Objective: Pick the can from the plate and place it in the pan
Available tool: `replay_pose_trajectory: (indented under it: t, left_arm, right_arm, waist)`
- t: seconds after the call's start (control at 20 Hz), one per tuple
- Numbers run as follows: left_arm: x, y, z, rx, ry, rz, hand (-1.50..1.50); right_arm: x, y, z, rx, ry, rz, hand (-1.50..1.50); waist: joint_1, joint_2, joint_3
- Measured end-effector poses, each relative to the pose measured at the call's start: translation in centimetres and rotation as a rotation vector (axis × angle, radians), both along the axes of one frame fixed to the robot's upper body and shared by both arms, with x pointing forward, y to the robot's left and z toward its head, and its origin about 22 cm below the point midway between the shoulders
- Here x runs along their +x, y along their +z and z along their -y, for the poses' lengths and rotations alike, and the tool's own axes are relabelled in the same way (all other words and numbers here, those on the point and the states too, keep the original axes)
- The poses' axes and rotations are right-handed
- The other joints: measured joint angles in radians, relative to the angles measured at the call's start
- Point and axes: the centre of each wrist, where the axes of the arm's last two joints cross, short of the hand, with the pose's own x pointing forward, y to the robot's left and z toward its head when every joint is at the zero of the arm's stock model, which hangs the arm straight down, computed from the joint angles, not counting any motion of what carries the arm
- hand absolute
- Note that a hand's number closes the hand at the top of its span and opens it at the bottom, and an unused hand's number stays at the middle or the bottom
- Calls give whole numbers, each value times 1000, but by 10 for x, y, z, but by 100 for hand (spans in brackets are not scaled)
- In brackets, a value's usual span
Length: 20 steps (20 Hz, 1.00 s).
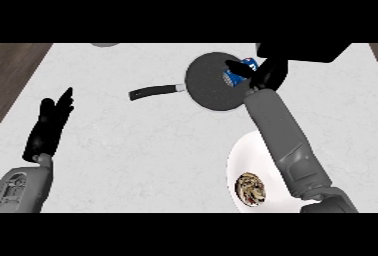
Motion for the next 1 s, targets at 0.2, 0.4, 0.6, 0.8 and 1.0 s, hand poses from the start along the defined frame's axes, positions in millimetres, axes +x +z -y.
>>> replay_pose_trajectory:
  t: [0.2, 0.4, 0.6, 0.8, 1.0]
  left_arm:
    - [-9, -9, -8, -1, 31, -13, 0]
    - [-17, -12, -23, -9, 58, -32, 0]
    - [-29, -16, -39, -2, 96, -42, 0]
    - [-39, -19, -45, -3, 125, -51, 0]
    - [-43, -19, -46, 1, 139, -49, 0]
  right_arm:
    - [-5, -13, 8, 29, -54, 14, -150]
    - [-16, -26, 20, 49, -84, 47, -150]
    - [-35, -38, 29, 64, -77, 77, -150]
    - [-67, -51, 38, 77, -51, 90, -150]
    - [-107, -60, 61, 81, -31, 84, -150]
  waist:
    - [-29, -16, -1]
    - [-64, -30, -2]
    - [-97, -44, -3]
    - [-125, -52, -5]
    - [-138, -54, -5]
